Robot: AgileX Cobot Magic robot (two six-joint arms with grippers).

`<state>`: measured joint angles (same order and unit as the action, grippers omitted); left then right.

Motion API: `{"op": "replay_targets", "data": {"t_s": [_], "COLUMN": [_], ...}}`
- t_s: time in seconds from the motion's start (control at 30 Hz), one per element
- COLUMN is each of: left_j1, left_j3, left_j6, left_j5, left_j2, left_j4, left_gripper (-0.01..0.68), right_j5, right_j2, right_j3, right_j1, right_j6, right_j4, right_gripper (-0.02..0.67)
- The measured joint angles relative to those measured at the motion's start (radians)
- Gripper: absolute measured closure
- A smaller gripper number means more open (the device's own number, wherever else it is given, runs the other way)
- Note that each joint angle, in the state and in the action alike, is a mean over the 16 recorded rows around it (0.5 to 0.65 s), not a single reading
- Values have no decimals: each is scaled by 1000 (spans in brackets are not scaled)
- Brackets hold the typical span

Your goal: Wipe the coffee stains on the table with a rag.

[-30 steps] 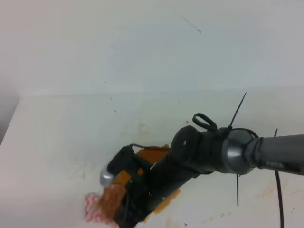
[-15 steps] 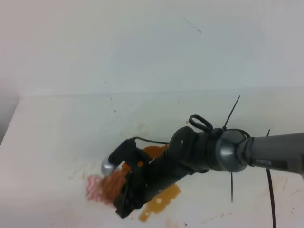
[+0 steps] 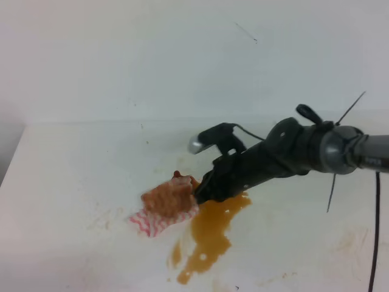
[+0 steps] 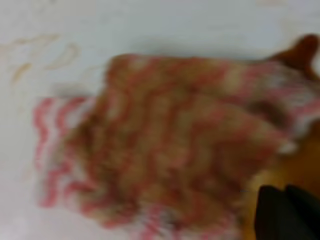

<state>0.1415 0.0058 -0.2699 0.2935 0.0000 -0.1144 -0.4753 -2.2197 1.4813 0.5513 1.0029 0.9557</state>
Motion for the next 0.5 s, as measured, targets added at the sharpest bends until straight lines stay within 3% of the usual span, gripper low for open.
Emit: {"op": "replay_targets", "data": {"t_s": [0.2,0.5], "left_j1": [0,0], "left_j3": [4,4], "left_j6": [0,0], "left_j5": [-1,-1], "left_j2": [0,-2], "left_j4": [0,0], "left_gripper": [673,673], "right_j5": [-11,-26], "right_j2": [11,13], "right_j3": [10,91], "right_j1": [-33,42], "right_j6": [60,125], "right_j4": [-8,-64], "right_gripper": [561,302]}}
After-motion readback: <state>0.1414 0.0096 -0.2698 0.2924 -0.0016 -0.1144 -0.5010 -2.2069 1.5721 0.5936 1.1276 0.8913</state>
